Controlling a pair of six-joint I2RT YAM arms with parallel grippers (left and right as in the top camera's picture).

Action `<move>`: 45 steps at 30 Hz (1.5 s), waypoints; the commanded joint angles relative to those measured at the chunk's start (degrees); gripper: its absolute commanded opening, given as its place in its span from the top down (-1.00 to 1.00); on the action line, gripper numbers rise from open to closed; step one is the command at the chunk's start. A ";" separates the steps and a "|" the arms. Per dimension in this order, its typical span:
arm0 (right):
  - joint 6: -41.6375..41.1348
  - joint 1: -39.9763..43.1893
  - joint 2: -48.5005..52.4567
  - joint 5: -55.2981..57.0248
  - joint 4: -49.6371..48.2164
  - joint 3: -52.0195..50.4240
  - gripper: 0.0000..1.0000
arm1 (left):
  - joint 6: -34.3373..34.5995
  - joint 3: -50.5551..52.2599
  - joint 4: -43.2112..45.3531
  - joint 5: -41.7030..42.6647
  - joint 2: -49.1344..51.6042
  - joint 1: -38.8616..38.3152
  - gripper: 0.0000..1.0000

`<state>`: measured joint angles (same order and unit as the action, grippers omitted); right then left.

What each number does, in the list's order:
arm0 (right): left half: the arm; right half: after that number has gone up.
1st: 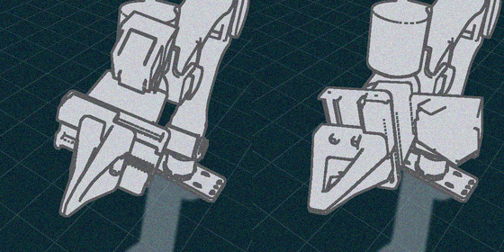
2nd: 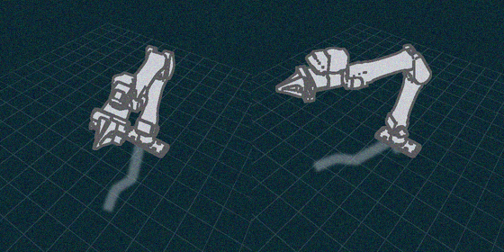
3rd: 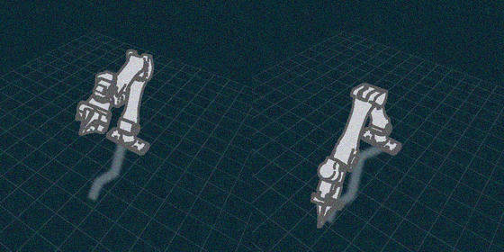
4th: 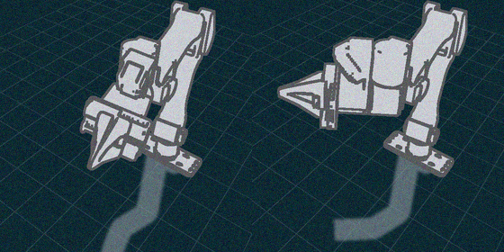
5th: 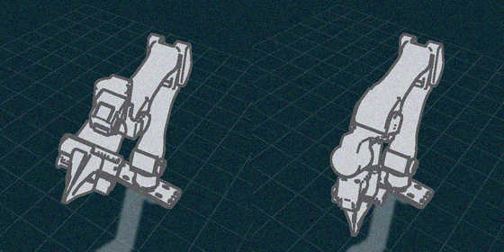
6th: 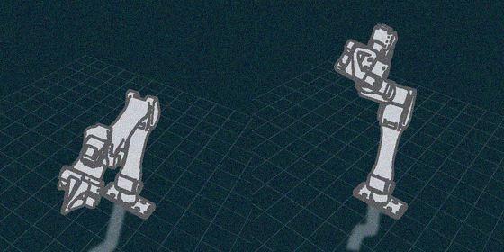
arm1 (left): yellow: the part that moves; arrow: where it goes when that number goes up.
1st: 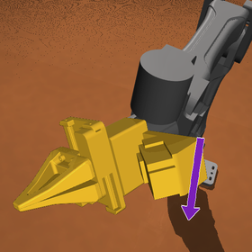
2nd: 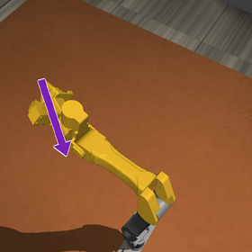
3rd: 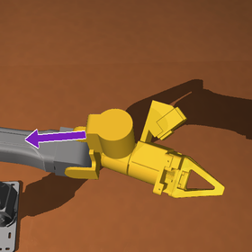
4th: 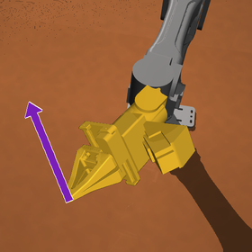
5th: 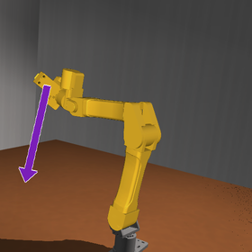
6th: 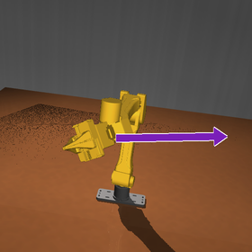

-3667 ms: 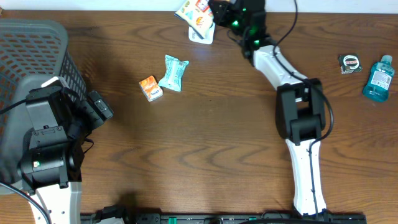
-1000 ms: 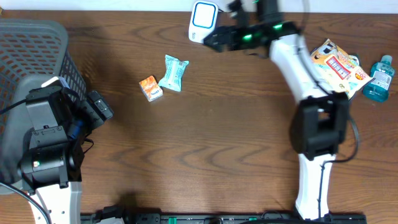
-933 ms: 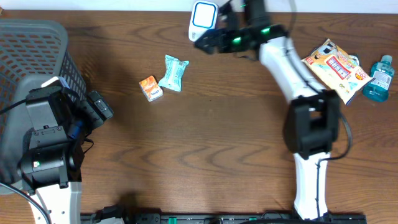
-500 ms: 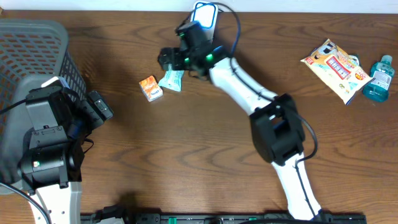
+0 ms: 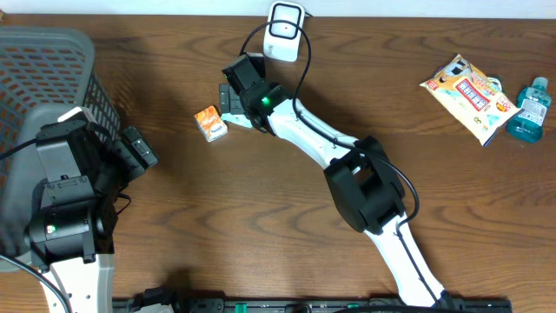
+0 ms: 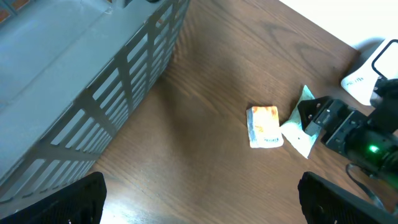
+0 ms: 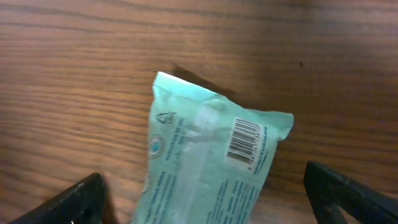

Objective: Scan the item barcode
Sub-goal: 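Lower the right gripper and grasp the mint-green packet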

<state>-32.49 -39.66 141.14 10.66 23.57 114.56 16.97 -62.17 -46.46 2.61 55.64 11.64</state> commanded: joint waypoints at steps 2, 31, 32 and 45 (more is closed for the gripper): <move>-1.73 -0.37 1.62 1.95 1.25 -0.28 -0.90 | 0.50 -0.31 -0.02 -0.70 0.09 0.35 -0.96; 11.30 2.12 -10.62 2.93 15.39 -0.24 -0.37 | 0.50 -0.31 -0.02 -0.70 0.09 0.35 -0.96; 11.30 2.36 -10.62 2.08 13.35 -0.26 -0.37 | 0.50 -0.31 -0.02 -0.70 0.09 0.35 -0.96; 11.34 2.82 -3.39 -2.43 -8.07 -0.26 0.41 | 0.50 -0.31 -0.02 -0.70 0.09 0.35 -0.95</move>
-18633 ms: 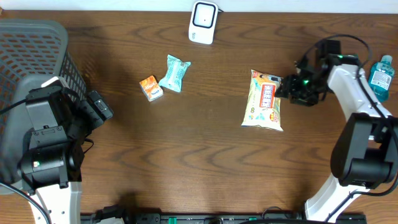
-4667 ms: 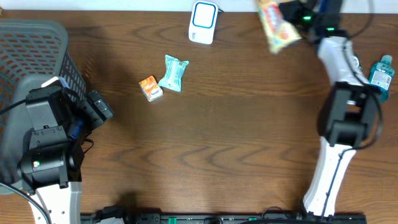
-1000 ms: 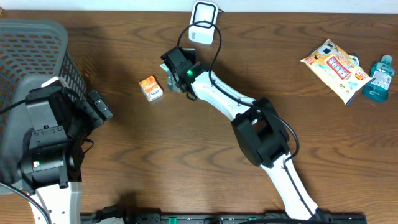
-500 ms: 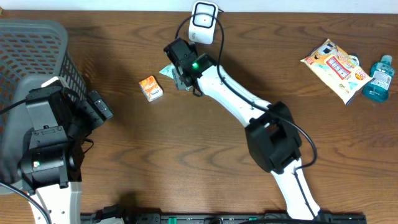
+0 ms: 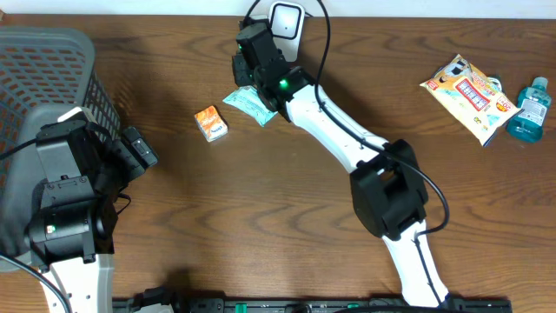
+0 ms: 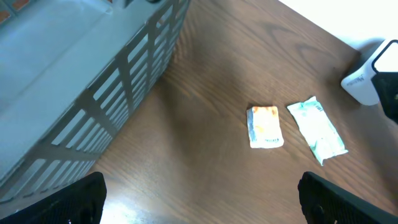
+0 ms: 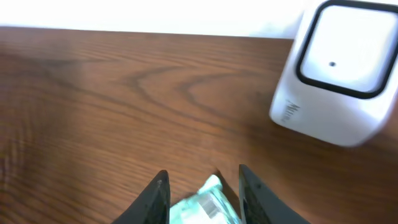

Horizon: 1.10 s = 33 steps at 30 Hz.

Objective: Scan the item barcode
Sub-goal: 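Lower the right gripper and grasp the mint-green packet, then lift the mint-green packet and pull it down-right with the right gripper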

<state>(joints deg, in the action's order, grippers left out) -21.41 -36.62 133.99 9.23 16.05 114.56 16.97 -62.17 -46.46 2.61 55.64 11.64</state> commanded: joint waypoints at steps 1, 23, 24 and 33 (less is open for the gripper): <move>0.26 -0.22 4.48 -1.03 -1.09 -0.26 0.44 | 0.50 -0.31 -0.02 -0.70 0.09 0.35 -0.96; 10.58 -0.26 1.25 -17.55 30.47 -0.24 0.83 | 0.50 -0.31 -0.02 -0.70 0.09 0.35 -0.96; 11.19 -0.26 0.96 -18.03 33.73 -0.24 0.88 | 0.50 -0.31 -0.02 -0.70 0.09 0.35 -0.96; 13.73 -0.15 -3.06 -13.99 51.60 -0.24 0.73 | 0.50 -0.31 -0.02 -0.70 0.09 0.35 -0.96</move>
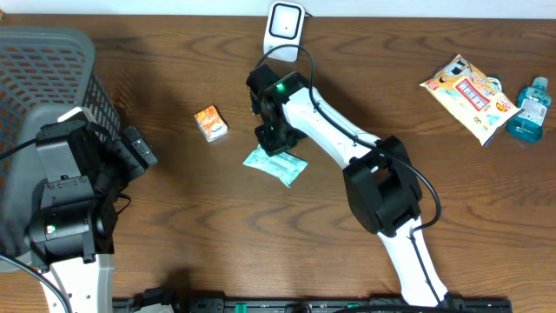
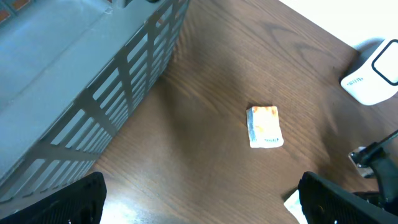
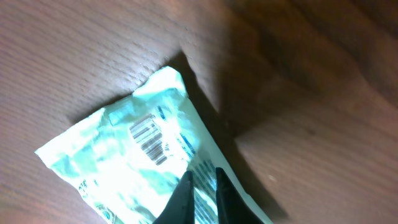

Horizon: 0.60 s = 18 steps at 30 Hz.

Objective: Scan the item barcode
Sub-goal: 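Lift the mint-green packet and pull it down-right with the right gripper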

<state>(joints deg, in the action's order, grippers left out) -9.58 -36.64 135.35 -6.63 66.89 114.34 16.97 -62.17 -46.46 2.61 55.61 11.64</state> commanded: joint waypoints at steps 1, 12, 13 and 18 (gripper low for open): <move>1.90 -0.13 -5.31 2.73 0.98 -0.02 0.65 | 0.50 -0.31 -0.02 -0.70 0.11 0.35 -0.95; 1.97 -1.90 -13.94 3.04 9.40 -0.04 0.93 | 0.50 -0.31 -0.02 -0.70 0.11 0.35 -0.96; 1.97 -2.29 -13.66 3.04 9.97 -0.13 0.97 | 0.50 -0.31 -0.02 -0.70 0.11 0.35 -0.95; 1.92 -4.70 -12.98 1.90 8.55 -3.48 0.97 | 0.50 -0.31 -0.02 -0.70 0.11 0.35 -0.96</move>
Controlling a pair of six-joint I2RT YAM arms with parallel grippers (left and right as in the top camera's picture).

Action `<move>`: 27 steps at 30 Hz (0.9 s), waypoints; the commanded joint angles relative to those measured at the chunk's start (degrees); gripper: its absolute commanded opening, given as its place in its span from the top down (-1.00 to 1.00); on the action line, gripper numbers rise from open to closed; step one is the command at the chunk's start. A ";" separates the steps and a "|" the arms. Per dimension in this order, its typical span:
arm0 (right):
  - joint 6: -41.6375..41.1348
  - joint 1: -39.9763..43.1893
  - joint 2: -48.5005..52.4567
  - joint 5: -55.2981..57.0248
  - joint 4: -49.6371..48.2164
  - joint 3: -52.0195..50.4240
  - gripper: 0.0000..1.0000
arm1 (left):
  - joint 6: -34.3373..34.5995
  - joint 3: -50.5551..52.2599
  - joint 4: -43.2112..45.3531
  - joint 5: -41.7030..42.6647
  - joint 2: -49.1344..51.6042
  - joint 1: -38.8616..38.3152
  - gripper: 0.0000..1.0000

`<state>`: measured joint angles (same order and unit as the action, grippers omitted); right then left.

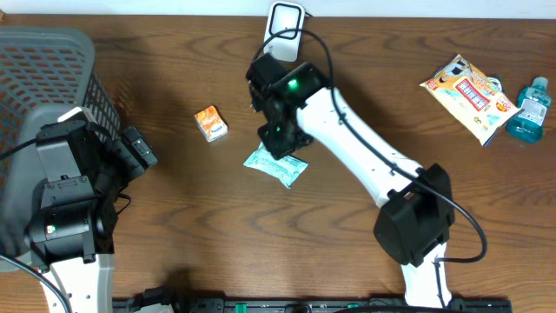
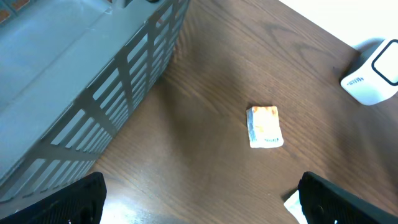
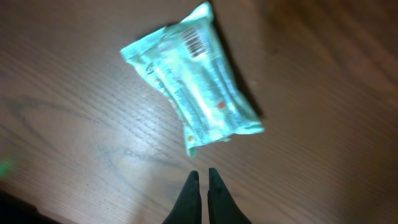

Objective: Scan the item barcode
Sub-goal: 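Lift the mint-green packet and pull it down-right with the right gripper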

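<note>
A teal packet (image 1: pixel 274 165) lies flat on the table, its barcode (image 3: pixel 196 38) facing up at one end. My right gripper (image 3: pixel 202 175) hangs above it, shut with nothing between its fingers; from overhead the right gripper (image 1: pixel 278 139) sits just behind the packet. The white scanner (image 1: pixel 284 19) stands at the table's back edge, also seen in the left wrist view as the scanner (image 2: pixel 373 81). My left gripper (image 2: pixel 202 205) is open near the basket, far from the packet, of which only a corner (image 2: pixel 292 204) shows there.
A small orange packet (image 1: pixel 209 123) lies left of the teal one. A grey basket (image 1: pixel 43 78) fills the far left. At the right edge lie a snack bag (image 1: pixel 469 96) and a blue bottle (image 1: pixel 528 109).
My right gripper was low over the teal packet; now it is higher and stands off it, still shut. The packet lies where it was. The left arm has not moved.
My right gripper stood open over the teal packet beside the orange one. Then it had the packet by the scanner. Then the packet lay at mid-table with the gripper close over it, and now the gripper is clear of it.
</note>
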<state>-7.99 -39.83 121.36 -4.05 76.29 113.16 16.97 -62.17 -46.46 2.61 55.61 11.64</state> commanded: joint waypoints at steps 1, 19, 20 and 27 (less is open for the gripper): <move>0.26 -2.01 1.01 -0.98 -1.84 -3.43 0.97 | 0.50 -0.31 -0.02 -0.70 0.11 0.35 -0.95; -7.76 1.20 1.03 7.04 -14.47 -19.71 0.98 | 0.50 -0.31 -0.02 -0.70 0.11 0.35 -0.95; -8.96 1.95 1.03 9.84 -14.67 -19.54 0.96 | 0.50 -0.31 -0.02 -0.70 0.11 0.35 -0.95; -9.09 8.17 1.01 16.04 -22.88 -17.75 0.67 | 0.50 -0.31 -0.02 -0.70 0.11 0.35 -0.95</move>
<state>-16.51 -33.98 121.56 8.05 55.13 93.62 16.97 -62.17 -46.46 2.61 55.61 11.64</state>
